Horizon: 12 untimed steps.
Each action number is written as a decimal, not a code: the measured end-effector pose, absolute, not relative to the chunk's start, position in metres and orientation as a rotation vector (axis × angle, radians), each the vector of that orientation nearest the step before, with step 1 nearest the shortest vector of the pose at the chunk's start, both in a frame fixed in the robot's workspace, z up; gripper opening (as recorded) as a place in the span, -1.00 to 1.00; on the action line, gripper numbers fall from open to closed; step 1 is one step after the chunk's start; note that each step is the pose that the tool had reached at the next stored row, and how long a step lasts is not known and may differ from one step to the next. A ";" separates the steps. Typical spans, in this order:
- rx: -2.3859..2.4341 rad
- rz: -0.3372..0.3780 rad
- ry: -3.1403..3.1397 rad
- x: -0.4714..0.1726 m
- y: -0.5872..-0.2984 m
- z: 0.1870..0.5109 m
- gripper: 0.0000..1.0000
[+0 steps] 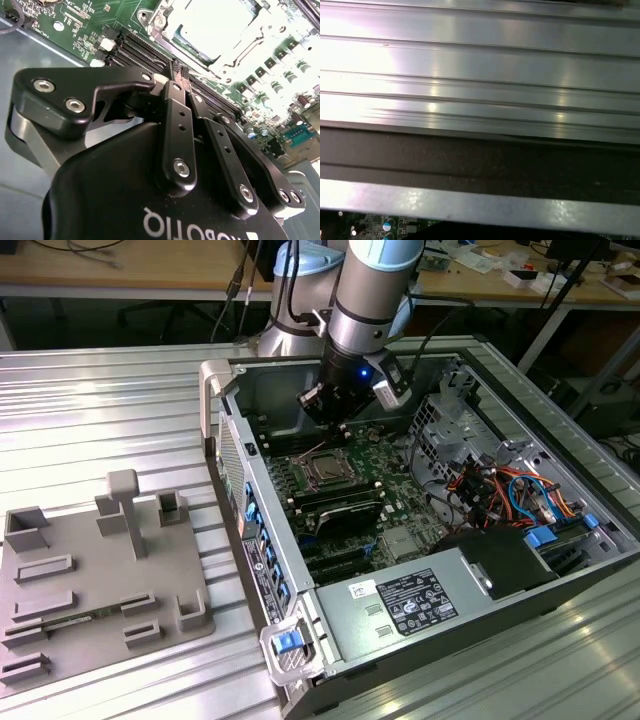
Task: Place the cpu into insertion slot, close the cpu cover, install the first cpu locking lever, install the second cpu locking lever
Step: 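Install the first cpu locking lever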
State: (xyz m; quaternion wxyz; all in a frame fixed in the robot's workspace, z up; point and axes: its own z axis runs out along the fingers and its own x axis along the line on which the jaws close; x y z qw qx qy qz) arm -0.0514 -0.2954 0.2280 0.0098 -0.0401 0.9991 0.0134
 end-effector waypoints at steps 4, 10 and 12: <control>-0.120 0.036 3.120 -0.049 -0.296 0.227 -0.79; -0.111 0.034 3.120 -0.048 -0.296 0.222 -0.79; -0.108 0.034 3.120 -0.047 -0.296 0.218 -0.79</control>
